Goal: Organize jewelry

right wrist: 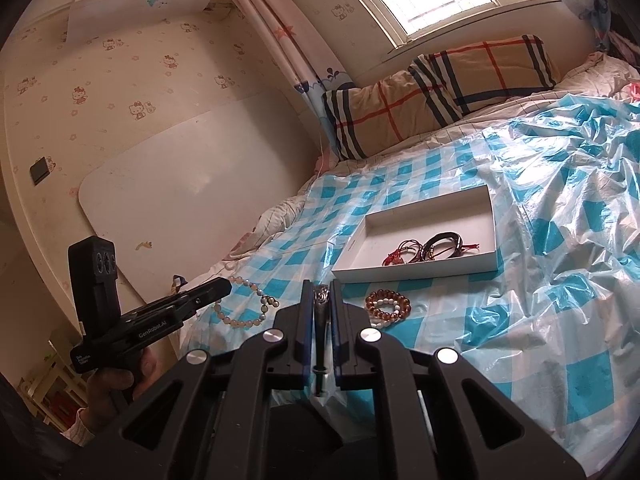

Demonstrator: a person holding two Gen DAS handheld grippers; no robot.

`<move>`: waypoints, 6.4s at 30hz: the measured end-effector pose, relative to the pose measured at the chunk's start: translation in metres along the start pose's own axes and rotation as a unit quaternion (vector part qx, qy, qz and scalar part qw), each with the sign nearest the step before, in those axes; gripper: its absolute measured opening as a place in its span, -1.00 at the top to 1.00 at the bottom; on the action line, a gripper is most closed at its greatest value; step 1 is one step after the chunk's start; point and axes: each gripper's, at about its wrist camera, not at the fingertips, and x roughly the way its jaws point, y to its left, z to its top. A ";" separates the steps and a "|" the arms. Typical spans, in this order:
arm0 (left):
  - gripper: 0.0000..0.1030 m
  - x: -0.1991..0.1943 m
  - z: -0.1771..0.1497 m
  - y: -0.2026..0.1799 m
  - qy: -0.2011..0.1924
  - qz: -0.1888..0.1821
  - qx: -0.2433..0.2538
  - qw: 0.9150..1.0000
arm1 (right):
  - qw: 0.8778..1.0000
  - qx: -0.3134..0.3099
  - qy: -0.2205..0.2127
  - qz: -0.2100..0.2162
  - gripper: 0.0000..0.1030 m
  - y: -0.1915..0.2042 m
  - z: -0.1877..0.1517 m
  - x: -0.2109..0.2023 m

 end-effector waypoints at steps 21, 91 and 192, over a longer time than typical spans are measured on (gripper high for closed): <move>0.86 0.024 -0.007 0.006 0.026 -0.003 -0.009 1.000 | 0.949 -0.080 0.190 -0.240 0.54 -0.078 -0.072 0.064; 0.86 0.042 0.007 -0.003 0.011 0.014 0.016 1.000 | 0.996 -0.032 -0.004 -0.082 0.92 -0.025 0.024 0.048; 0.87 0.177 -0.008 0.028 0.146 -0.119 -0.053 0.981 | 0.985 0.092 0.137 0.052 0.76 -0.096 0.009 0.151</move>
